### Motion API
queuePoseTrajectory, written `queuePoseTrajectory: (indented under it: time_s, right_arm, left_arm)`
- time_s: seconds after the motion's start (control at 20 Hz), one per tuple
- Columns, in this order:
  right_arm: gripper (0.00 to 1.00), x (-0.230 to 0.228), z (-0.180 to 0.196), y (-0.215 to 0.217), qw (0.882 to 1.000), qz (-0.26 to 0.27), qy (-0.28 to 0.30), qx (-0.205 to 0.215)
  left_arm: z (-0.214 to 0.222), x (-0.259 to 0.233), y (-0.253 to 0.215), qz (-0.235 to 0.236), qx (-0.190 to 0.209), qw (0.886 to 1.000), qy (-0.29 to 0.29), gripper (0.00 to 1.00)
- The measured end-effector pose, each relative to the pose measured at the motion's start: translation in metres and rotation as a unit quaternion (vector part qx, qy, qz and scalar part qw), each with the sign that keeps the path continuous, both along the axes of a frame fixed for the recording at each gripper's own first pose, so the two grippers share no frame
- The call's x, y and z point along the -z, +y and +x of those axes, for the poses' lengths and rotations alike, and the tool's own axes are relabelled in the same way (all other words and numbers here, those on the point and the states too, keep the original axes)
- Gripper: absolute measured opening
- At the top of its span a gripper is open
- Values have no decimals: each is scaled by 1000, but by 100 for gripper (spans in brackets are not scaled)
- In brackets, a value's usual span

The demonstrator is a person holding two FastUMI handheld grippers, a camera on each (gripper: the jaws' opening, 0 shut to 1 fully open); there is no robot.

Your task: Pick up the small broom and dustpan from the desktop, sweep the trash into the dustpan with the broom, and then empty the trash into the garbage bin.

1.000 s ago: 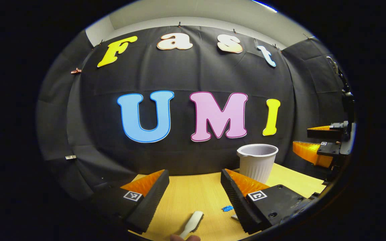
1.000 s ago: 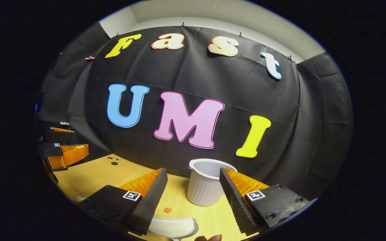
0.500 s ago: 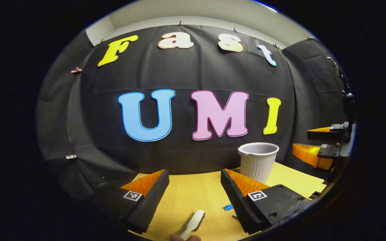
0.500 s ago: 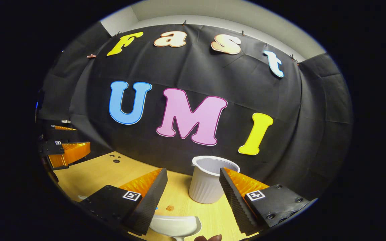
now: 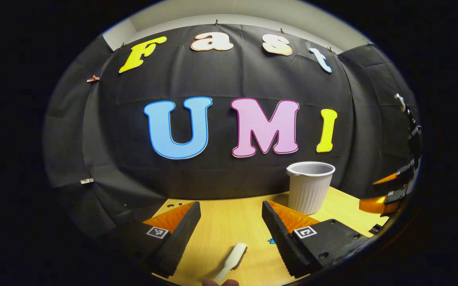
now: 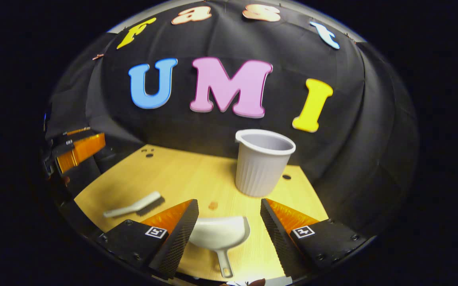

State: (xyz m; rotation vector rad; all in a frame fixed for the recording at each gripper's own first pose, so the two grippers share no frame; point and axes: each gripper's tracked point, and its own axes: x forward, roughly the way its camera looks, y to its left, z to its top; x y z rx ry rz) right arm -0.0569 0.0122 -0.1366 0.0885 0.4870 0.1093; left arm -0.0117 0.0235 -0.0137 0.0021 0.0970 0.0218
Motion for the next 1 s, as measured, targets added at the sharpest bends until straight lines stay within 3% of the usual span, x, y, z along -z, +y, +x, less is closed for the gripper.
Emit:
queuePoseTrajectory:
  time_s: [0.25,0.45,1.0]
  right_arm:
    - [98,86,-45,1,993,-25,112,-41]
    - [98,142,-59,18,982,-15,178,-68]
    - [94,245,-28,45,952,-30,292,-91]
  left_arm:
    - [-6,20,1,8,-1,1000,18,99]
    - [-10,35,-1,16,-1,999,35,99]
    - [-17,43,0,17,-12,999,43,97]
